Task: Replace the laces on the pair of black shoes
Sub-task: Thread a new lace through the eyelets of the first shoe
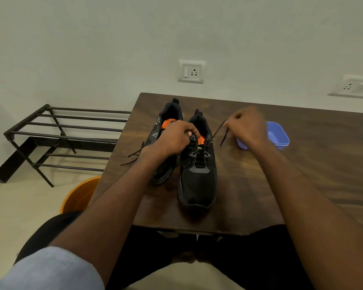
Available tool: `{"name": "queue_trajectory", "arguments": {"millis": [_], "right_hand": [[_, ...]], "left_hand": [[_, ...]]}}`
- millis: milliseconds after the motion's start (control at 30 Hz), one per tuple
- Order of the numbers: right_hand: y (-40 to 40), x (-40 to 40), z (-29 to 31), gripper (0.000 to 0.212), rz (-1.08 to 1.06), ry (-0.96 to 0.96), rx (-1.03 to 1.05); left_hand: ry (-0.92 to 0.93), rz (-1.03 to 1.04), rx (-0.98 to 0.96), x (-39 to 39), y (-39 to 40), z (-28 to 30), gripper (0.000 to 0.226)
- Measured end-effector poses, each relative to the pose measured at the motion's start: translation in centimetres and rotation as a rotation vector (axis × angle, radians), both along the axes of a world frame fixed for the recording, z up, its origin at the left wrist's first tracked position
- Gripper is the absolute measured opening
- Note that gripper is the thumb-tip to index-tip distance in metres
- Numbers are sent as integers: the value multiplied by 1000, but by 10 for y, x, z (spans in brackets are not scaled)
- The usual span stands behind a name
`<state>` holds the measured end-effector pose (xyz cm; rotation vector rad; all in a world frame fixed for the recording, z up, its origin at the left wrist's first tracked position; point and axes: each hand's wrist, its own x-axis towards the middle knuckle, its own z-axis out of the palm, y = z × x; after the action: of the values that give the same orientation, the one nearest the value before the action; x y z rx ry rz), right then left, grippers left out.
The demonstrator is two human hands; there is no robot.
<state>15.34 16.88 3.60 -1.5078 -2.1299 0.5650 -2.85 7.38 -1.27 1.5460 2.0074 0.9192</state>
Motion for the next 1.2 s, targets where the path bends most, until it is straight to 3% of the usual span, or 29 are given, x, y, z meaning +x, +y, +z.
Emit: {"name": "queue_trajectory", "arguments": {"millis": [67, 100, 167, 233, 333, 433, 500, 567, 667, 733, 800, 900, 1000, 1100, 1200], "right_hand": [[5, 8, 9, 15, -197, 175, 109], [8, 10, 10, 16, -195, 171, 143], [11, 10, 9, 39, 0, -22, 136], [9, 6, 3, 48, 266, -210, 35], [1, -3, -7, 30, 463, -343, -164], [-2, -6, -10, 8, 475, -294, -174], [-2, -5, -9, 10, 478, -272, -204], [-2, -6, -7, 11, 427, -258, -211], [1, -1, 0, 20, 48, -168, 9], [3, 6, 5, 16, -124, -170, 103], [8, 9, 4, 16, -36, -215, 57], [9, 5, -2, 35, 234, -209, -77], [3, -4, -6, 17, 401, -217, -216], [2, -8, -15, 6, 438, -283, -256], [0, -8, -16, 7, 443, -270, -258]], "left_hand": [[-9, -7, 5, 0, -1, 0, 32], [-17, -8, 6, 0, -2, 0, 31], [-29, -4, 13, 0, -3, 1, 32], [-28, -2, 17, 1, -3, 1, 33], [-30, -8, 13, 2, -6, 2, 33], [-35, -7, 14, 2, -6, 2, 33], [-46, -9, 3, 3, -6, 2, 32], [-41, -7, -1, 3, -6, 3, 31], [-48, -10, -5, 4, -8, 5, 32], [-67, -15, -14, 4, -9, 7, 34], [-63, -17, -40, 4, -10, 10, 33], [-8, -26, -52, 5, -11, 13, 27], [47, 32, -19, 7, -14, 18, 11], [31, 12, -133, 9, -18, 25, 24], [61, 9, -158, 9, -21, 27, 19]]}}
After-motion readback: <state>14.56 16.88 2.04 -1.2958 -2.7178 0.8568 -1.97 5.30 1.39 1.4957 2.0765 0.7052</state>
